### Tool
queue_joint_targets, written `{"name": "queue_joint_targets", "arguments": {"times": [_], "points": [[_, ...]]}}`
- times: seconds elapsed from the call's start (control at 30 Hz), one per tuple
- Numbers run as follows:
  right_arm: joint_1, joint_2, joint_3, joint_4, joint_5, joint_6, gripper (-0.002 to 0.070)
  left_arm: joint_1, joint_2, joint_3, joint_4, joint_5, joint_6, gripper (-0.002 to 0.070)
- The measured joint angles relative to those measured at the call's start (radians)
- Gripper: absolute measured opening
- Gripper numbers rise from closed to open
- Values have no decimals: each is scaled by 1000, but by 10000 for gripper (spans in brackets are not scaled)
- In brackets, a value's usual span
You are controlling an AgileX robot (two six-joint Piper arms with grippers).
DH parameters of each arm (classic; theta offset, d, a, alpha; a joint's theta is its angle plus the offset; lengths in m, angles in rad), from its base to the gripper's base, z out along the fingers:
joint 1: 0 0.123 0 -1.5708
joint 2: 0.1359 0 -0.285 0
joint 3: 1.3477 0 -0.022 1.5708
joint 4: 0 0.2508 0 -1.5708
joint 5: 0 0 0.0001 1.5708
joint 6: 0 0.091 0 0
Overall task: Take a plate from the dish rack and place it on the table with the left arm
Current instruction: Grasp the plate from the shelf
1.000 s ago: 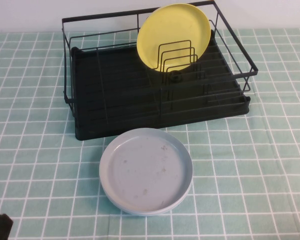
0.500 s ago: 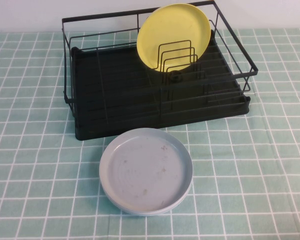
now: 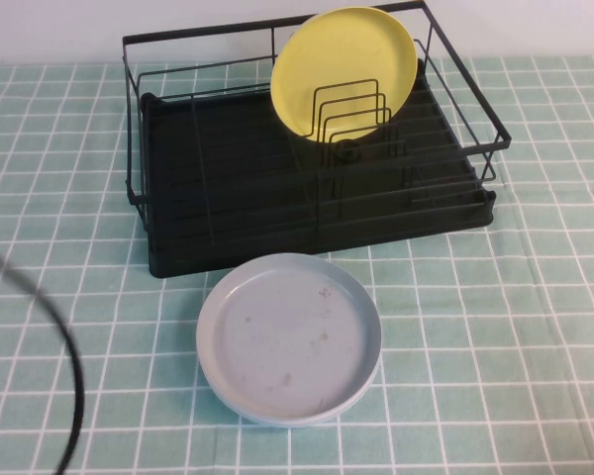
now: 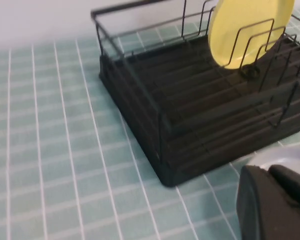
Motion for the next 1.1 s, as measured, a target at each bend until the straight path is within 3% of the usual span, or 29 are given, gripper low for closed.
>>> {"name": "queue_joint_targets", "arguments": {"times": [0.27, 0.6, 0.97, 1.1], "points": [[0, 0, 0, 0, 0, 0, -18, 0, 435, -476, -3, 185, 137, -3], [0, 0, 0, 0, 0, 0, -18, 1, 847, -970, -110, 340, 290, -3], [0, 0, 0, 0, 0, 0, -18, -1, 1190, -1261, -259, 373, 412, 2], [0, 0, 0, 0, 0, 0, -18, -23, 1293, -1347, -263, 367, 462, 88]]}}
